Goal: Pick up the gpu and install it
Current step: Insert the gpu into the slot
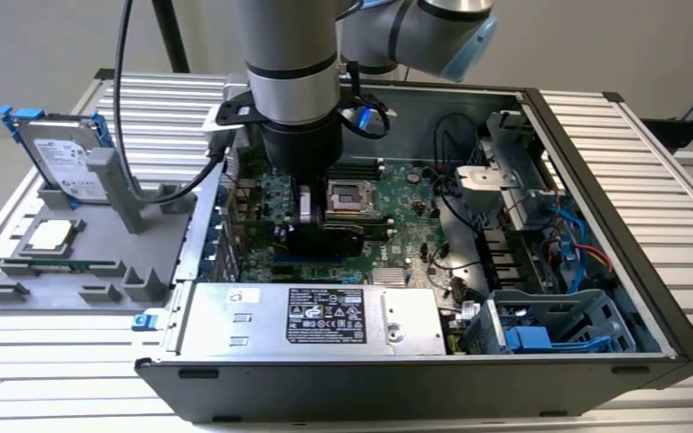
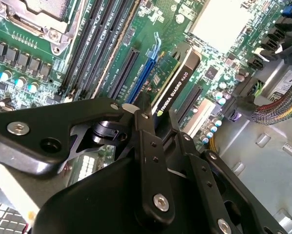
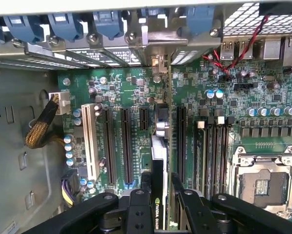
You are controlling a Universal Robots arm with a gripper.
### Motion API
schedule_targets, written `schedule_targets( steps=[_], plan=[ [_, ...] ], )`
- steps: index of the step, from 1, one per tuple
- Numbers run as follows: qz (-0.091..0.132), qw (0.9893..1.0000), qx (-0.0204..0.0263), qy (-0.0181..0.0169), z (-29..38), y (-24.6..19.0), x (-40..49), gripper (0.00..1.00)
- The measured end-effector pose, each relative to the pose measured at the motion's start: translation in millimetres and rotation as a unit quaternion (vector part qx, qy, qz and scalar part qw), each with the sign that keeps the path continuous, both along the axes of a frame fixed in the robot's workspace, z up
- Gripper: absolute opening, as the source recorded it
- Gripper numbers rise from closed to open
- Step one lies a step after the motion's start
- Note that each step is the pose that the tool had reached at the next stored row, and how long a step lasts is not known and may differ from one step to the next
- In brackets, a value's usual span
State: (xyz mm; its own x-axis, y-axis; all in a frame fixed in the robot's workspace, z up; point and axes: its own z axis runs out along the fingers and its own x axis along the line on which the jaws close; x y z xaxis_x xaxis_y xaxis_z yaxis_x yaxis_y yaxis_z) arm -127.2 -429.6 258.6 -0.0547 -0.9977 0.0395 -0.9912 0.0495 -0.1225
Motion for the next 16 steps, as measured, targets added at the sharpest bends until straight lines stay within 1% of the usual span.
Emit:
schedule_targets(
  steps=[5, 9, 11, 16],
  plan=[
    [0.0, 1.0, -0.0001, -0.0001, -0.2, 2.8, -0.4, 0.0],
    [0.0, 1.0, -0.0006, 0.0004, -3.4, 2.8, -0.9, 0.0],
    [0.0, 1.0, -0.0007, 0.0002, -5.4, 2.9, -0.8, 0.0],
    [0.0, 1.0, -0.0005, 0.0, -5.8, 1.9, -0.7, 0.0]
  ],
)
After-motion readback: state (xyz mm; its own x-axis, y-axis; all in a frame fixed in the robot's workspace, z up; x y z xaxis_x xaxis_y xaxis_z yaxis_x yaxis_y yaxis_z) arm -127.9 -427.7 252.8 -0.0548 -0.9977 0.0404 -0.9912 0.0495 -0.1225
